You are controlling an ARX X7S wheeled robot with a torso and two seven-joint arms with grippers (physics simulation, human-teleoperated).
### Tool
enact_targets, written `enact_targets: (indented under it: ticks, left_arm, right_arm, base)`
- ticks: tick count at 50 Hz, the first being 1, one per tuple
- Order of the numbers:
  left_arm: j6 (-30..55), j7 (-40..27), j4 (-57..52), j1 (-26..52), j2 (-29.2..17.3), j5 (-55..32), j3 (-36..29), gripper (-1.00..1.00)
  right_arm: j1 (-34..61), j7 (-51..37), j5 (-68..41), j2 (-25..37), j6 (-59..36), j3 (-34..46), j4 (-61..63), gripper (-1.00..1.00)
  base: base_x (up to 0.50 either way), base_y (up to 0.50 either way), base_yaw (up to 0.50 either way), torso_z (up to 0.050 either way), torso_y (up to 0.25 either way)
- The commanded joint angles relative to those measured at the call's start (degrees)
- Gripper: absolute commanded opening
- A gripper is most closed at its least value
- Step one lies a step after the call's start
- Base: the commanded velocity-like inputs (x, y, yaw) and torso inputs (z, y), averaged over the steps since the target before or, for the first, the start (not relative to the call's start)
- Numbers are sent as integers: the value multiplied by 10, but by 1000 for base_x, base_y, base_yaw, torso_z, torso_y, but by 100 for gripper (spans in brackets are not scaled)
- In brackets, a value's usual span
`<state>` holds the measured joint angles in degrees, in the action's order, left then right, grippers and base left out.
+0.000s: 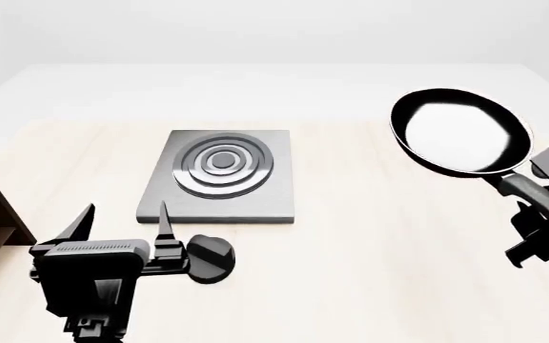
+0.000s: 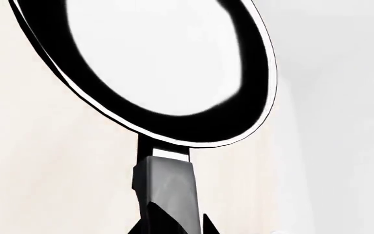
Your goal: Turn on the stove and put the frying pan on it.
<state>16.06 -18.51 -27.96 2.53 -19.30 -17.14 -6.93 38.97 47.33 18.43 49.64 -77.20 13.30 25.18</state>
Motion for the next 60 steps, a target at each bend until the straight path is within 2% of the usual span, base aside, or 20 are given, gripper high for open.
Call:
enact_targets:
  ticks: [1, 21, 52, 60]
  left_arm:
    - [-3, -2, 1, -1, -1, -1, -1, 100]
    - [-6, -8, -2, -2, -3, 0, -4, 100]
    - [-9, -16, -1, -1, -5, 6, -13, 100]
    - [-9, -18, -2, -1, -6, 4, -13, 100]
  right_arm:
    - [72, -26, 40, -38, 29, 24, -13, -100]
    - [215, -38, 48, -115, 61, 105, -96, -100]
    - [313, -119, 39, -234, 170, 137, -295, -100]
    - [353, -149, 30, -282, 213, 142, -379, -100]
  base:
    - [0, 0, 0, 0, 0]
    - [0, 0, 0, 0, 2]
    - [0, 0, 0, 0, 2]
    - [0, 0, 0, 2, 3]
